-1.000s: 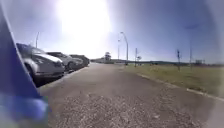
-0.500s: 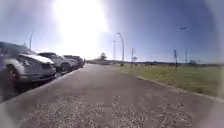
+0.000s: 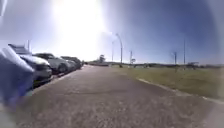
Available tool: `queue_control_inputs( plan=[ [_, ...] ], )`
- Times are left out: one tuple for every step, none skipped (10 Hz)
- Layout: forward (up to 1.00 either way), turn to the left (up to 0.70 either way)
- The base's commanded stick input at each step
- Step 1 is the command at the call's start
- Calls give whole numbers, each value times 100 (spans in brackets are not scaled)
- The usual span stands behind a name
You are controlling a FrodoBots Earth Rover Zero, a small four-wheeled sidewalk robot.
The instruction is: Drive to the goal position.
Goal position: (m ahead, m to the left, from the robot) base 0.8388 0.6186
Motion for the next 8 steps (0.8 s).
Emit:
queue_control_inputs(
  plan=[
    [85,0],
    [85,0],
    [85,0],
    [85,0],
    [85,0],
    [85,0],
    [85,0],
    [85,0]
  ],
)
